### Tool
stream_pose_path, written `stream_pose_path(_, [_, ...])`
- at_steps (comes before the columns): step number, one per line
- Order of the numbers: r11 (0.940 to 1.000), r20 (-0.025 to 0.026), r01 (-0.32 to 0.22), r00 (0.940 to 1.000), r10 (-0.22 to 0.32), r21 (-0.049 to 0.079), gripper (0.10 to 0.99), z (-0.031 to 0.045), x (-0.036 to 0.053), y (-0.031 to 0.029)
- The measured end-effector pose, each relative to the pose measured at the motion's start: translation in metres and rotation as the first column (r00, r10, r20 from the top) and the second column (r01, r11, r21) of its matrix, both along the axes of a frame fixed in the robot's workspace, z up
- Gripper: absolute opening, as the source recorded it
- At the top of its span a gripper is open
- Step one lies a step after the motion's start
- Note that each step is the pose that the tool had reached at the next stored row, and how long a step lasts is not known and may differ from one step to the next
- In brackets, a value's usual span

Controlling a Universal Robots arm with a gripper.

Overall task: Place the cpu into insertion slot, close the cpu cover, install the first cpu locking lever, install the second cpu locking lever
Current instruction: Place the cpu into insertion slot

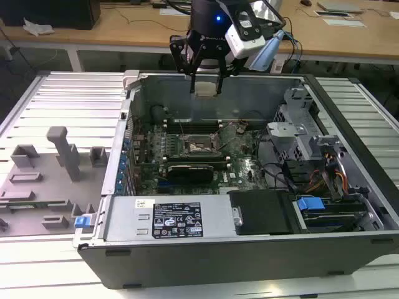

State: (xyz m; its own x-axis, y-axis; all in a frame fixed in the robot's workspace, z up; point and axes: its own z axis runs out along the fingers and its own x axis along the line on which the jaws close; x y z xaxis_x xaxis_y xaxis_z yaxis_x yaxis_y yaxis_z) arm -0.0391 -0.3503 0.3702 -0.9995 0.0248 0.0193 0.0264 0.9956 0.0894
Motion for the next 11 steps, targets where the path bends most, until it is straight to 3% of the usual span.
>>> stream_pose_path(6, [1.0000,0.0001,0.000,1.0000,0.000,0.000,0.541,-0.0036,0.0000,0.0000])
stream_pose_path(11, [1.0000,0.0021,0.000,1.0000,0.000,0.000,0.541,-0.0126,-0.0005,0.0000])
